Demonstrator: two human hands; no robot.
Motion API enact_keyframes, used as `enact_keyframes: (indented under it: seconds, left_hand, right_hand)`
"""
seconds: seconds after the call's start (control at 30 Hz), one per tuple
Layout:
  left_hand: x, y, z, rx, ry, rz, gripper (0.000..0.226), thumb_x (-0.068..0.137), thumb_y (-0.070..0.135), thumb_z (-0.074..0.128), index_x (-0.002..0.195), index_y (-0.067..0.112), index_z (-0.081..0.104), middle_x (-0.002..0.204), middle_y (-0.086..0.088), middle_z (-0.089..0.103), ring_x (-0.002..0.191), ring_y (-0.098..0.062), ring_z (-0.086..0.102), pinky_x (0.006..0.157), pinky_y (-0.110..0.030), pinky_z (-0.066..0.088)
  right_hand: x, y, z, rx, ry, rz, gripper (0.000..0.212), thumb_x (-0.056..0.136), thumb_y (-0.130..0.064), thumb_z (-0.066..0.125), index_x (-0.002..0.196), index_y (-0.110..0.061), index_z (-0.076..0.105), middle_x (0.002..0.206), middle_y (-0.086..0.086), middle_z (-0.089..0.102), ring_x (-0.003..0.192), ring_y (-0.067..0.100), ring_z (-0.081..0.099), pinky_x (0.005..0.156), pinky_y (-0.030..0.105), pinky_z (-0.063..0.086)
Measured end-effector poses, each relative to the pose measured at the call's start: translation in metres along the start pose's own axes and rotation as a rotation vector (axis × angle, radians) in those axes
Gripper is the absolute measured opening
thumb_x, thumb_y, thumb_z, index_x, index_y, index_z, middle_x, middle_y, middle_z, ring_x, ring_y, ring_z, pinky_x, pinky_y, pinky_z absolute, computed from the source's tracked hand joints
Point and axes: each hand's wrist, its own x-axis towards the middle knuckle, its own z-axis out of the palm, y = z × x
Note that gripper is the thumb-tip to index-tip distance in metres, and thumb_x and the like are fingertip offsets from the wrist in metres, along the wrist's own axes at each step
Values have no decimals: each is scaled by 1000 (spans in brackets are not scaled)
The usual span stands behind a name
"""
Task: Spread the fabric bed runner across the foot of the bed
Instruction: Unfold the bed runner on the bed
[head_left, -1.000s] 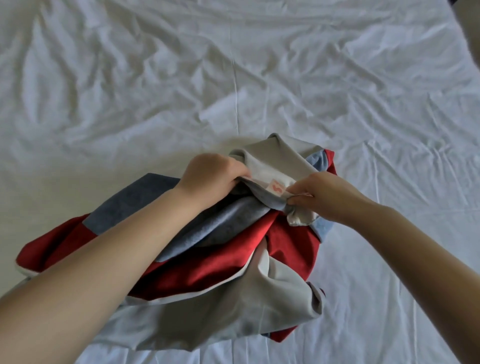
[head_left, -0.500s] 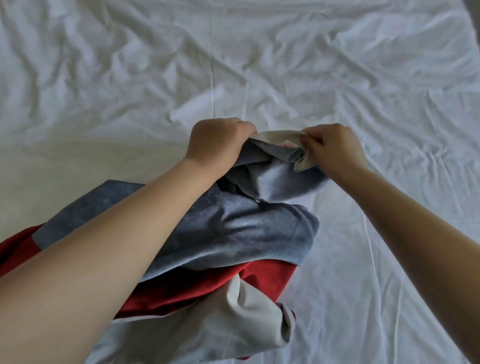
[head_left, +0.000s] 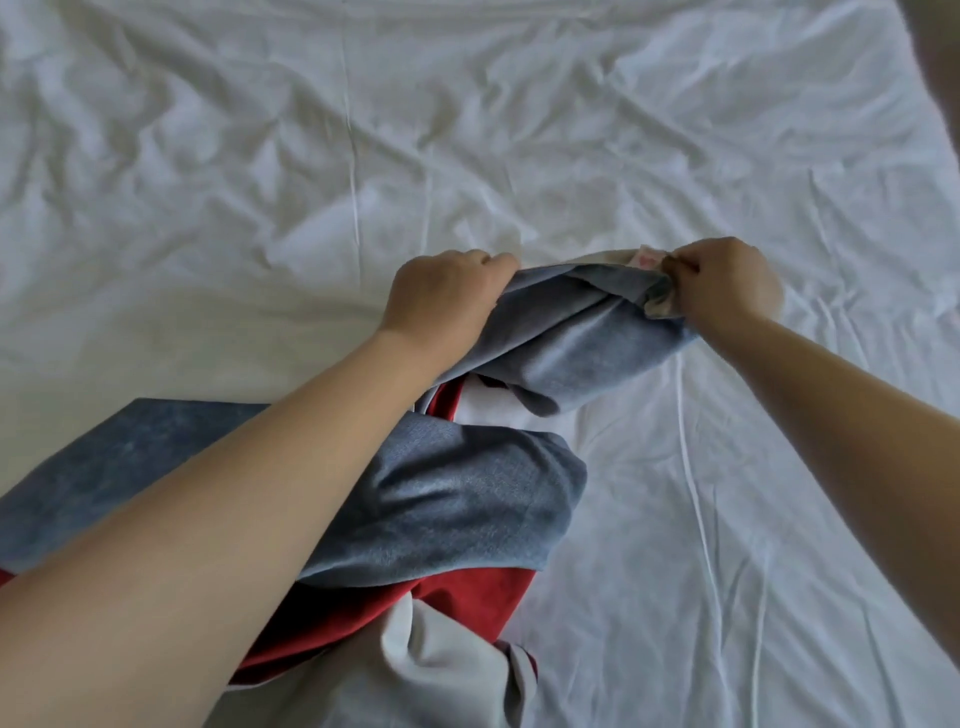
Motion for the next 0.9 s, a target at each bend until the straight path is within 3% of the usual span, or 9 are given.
enact_keyframes:
  seconds: [0.1, 0.23, 0.4, 0.47, 0.57, 0.7, 0.8, 0.9]
  left_hand:
    - [-17, -8, 2, -32, -12, -4, 35, 89, 26, 58, 122, 18, 51, 102, -4, 65, 83, -27, 62, 57, -34, 48]
    - [-50, -25, 6, 26, 13, -14, 52, 83, 31, 64, 130, 12, 50, 119, -9, 59, 92, -31, 62, 60, -39, 51]
    - [-83, -39, 11, 11, -91, -63, 58, 75, 51, 64, 121, 16, 58, 113, -6, 63, 89, -28, 64, 61, -37, 52]
    - [-90, -39, 16, -18, -146, -74, 56, 74, 47, 68, 119, 16, 58, 108, -3, 65, 88, -26, 64, 60, -36, 53]
    - [-92, -38, 24, -37, -158, -96, 37, 80, 24, 69, 114, 12, 61, 98, -5, 70, 81, -28, 66, 55, -35, 52]
    - [-87, -38, 31, 4, -151, -103, 16, 82, 6, 63, 98, 9, 66, 71, -6, 67, 61, -28, 62, 44, -28, 36]
    - [-86, -45, 34, 15, -154, -102, 21, 86, 4, 55, 104, 9, 65, 69, -6, 66, 59, -27, 61, 45, -28, 37]
    - [-87, -56, 31, 26, -185, -137, 24, 88, 0, 52, 110, 5, 60, 65, -5, 60, 56, -26, 56, 46, -29, 35]
  right_hand:
    - [-13, -8, 6, 8, -53, -33, 37, 84, -11, 51, 115, -27, 65, 112, 6, 66, 96, 30, 60, 72, 35, 49]
    - [-37, -45, 8, 32, 5, -451, 60, 81, -6, 50, 137, -26, 45, 135, 1, 53, 122, 25, 48, 94, 44, 46]
    - [-67, -96, 39, -141, -181, -838, 66, 83, -44, 63, 142, -30, 37, 140, -3, 47, 128, 21, 43, 100, 41, 39]
    - [-74, -103, 57, -253, -211, -887, 71, 81, -46, 65, 142, -27, 36, 137, -3, 48, 127, 21, 43, 99, 39, 41]
    - [-75, -100, 79, -389, -178, -880, 67, 90, -21, 60, 147, -20, 26, 147, 1, 38, 136, 21, 33, 105, 34, 34]
    - [-63, -97, 82, -445, -180, -784, 72, 90, -6, 56, 150, -15, 17, 155, 3, 25, 143, 18, 22, 111, 32, 27]
    - [-52, -108, 73, -505, -183, -793, 70, 88, -10, 59, 148, -12, 23, 151, 5, 34, 137, 22, 33, 103, 36, 38]
    - [-33, -134, 63, -568, -104, -846, 50, 91, -8, 50, 139, -11, 38, 135, 5, 51, 118, 28, 51, 84, 39, 48]
